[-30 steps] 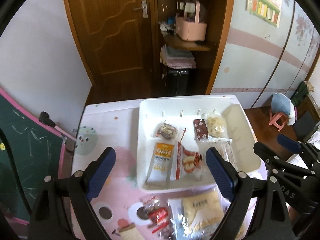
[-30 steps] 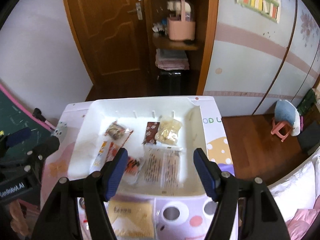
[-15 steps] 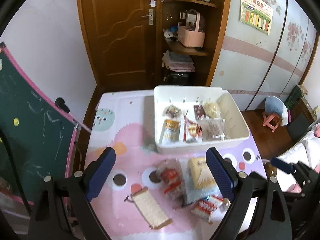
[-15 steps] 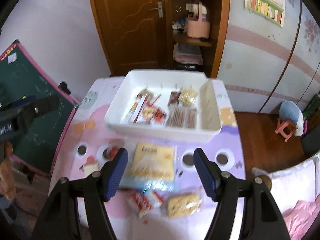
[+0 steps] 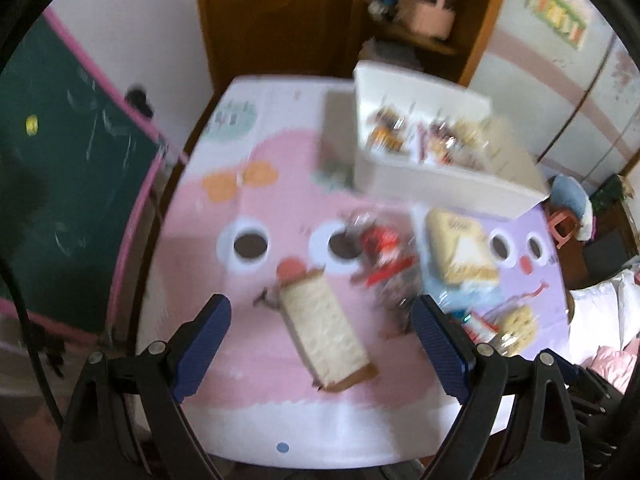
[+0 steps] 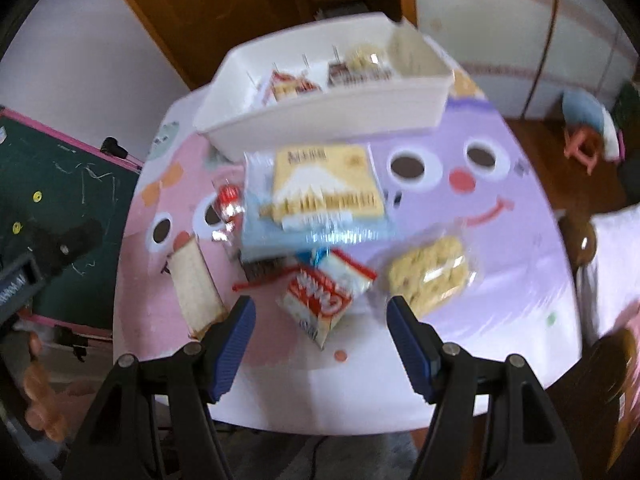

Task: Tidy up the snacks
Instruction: 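Withdraw both tools from the tray back over the remaining snacks, then grasp the wafer roll with the left tool while the right tool grasps the Cookies pack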

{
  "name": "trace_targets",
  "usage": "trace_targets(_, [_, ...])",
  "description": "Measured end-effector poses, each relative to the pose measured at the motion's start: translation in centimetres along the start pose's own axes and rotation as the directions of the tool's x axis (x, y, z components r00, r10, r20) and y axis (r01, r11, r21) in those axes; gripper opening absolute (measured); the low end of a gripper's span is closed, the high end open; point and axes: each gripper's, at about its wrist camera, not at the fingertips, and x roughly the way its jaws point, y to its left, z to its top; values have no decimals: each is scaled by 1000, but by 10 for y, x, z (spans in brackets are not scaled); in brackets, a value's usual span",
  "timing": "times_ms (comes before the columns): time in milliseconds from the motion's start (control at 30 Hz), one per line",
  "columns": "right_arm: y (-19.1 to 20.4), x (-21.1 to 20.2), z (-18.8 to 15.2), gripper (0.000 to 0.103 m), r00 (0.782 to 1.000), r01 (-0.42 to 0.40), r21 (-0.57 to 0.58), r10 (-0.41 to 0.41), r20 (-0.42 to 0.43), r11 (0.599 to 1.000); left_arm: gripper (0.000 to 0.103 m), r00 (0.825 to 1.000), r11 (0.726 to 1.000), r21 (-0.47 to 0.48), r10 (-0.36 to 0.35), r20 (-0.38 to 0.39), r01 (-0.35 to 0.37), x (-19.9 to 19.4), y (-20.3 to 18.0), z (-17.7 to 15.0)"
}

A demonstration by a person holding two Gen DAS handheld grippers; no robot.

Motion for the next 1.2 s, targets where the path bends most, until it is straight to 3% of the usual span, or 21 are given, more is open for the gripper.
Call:
trace_targets(167, [-3, 32, -15, 68, 996, -19, 57, 24, -87, 998, 91, 995, 999, -47, 18, -95, -23, 46, 10, -19])
trace_targets(400, [-6, 66, -17, 68, 989, -21, 107, 37, -144, 994, 91, 980, 995, -98, 12, -197, -32, 94, 12, -31])
trace_targets(733, [5, 95, 0, 68, 985, -10, 136, 33, -169, 991, 91, 968, 984, -163, 30, -251, -73, 126, 10, -26])
trace_targets(933, [13, 107, 8, 69, 986, 45, 147, -20, -166, 988, 90, 962, 977, -184, 51, -269, -103, 139, 14, -27])
trace_targets(1200, [44, 121, 8, 68, 972, 181, 14, -177, -153, 983, 84, 967, 986, -120, 88, -239, -119, 137, 11, -34])
